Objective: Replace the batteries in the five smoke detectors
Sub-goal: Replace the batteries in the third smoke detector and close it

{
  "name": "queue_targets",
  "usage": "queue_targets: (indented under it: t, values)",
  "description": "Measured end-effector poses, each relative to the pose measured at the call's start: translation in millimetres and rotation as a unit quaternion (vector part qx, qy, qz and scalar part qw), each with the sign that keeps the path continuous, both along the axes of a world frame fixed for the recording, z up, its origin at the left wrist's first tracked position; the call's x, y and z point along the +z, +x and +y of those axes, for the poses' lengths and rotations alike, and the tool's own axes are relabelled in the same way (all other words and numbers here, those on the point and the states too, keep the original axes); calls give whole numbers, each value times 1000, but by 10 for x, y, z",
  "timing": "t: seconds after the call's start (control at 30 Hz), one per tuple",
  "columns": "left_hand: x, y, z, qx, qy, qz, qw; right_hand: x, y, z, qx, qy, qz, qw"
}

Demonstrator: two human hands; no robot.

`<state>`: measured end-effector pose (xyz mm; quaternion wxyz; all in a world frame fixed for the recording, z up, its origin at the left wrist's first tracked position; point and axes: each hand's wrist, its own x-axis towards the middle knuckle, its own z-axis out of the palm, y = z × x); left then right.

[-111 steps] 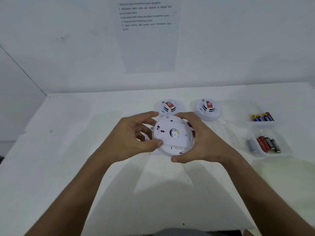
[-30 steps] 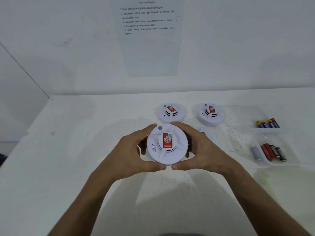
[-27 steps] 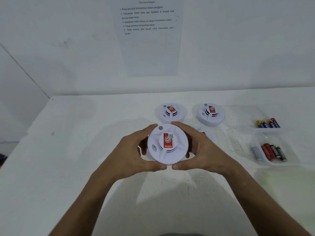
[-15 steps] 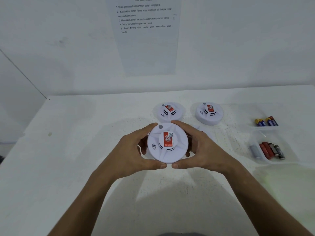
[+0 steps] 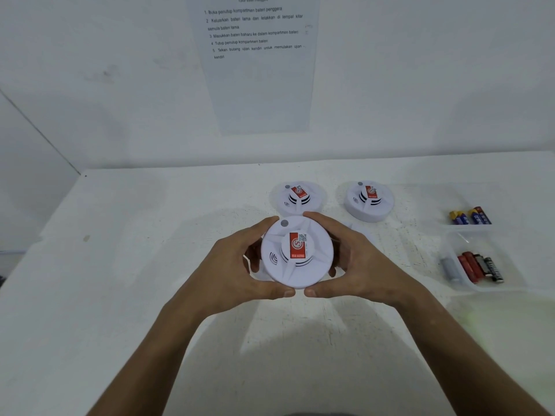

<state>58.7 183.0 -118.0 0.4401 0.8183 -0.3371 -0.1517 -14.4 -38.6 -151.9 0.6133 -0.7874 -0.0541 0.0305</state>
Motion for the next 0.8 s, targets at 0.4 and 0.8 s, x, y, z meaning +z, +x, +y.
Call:
queue_targets:
  t: [0.4, 0.8]
  values:
    - [-39, 14, 15, 0, 5, 4, 1000, -11, 9, 21, -2, 1, 2, 1000]
    - [-37, 15, 11, 1, -7, 3, 1000, -13, 13, 17, -1, -5, 3, 1000]
